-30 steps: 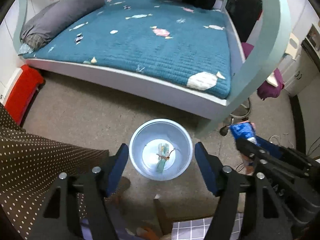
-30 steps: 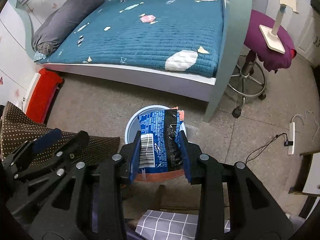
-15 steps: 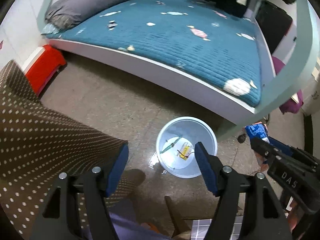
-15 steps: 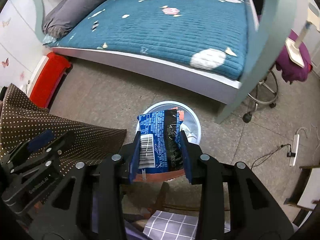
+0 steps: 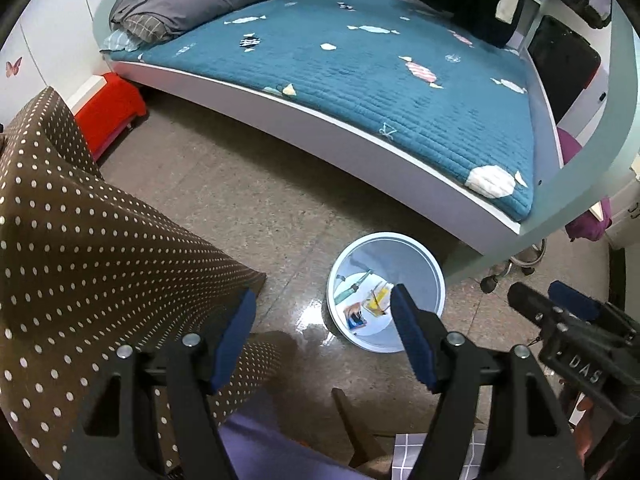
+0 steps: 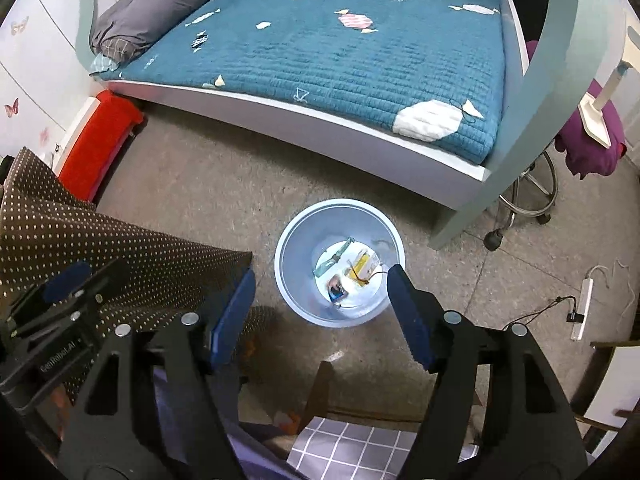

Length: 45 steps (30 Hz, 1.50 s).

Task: Collect trash
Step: 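Open the left tool releasing the tube while the right tool releases the wrapper into the bin, then move both open tools back over the polka-dot table toward the trash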

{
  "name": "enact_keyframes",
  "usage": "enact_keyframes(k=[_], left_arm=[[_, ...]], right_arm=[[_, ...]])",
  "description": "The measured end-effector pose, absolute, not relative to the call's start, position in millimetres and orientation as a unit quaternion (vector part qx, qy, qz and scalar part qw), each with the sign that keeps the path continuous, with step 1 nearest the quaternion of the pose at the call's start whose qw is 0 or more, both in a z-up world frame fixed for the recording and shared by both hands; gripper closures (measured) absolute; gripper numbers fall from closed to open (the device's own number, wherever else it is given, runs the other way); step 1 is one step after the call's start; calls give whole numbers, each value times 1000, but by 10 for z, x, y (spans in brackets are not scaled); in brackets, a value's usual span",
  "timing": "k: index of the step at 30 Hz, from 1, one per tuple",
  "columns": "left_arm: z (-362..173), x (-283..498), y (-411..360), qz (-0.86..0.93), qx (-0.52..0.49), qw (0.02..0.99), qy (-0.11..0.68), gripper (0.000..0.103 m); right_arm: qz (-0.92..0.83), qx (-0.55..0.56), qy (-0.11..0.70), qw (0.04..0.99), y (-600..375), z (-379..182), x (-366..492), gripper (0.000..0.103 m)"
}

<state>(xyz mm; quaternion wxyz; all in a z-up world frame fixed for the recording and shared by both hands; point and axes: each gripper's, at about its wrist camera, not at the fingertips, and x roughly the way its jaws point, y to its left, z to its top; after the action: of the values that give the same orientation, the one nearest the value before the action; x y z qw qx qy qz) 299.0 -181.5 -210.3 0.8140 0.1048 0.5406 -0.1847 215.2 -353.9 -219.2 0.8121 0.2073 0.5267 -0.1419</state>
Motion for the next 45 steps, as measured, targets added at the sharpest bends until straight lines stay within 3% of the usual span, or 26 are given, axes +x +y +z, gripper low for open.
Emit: enact_keyframes(k=[25, 45], left_arm=[[-1578, 2571, -1638, -201, 87, 839, 498, 33], [-1005, 2277, -925, -153, 43, 885, 438, 28]], right_arm=[[-138, 189, 480, 845, -3300, -1633, 1819, 35], [-80, 154, 444, 879, -2728, -1202, 1860, 30]])
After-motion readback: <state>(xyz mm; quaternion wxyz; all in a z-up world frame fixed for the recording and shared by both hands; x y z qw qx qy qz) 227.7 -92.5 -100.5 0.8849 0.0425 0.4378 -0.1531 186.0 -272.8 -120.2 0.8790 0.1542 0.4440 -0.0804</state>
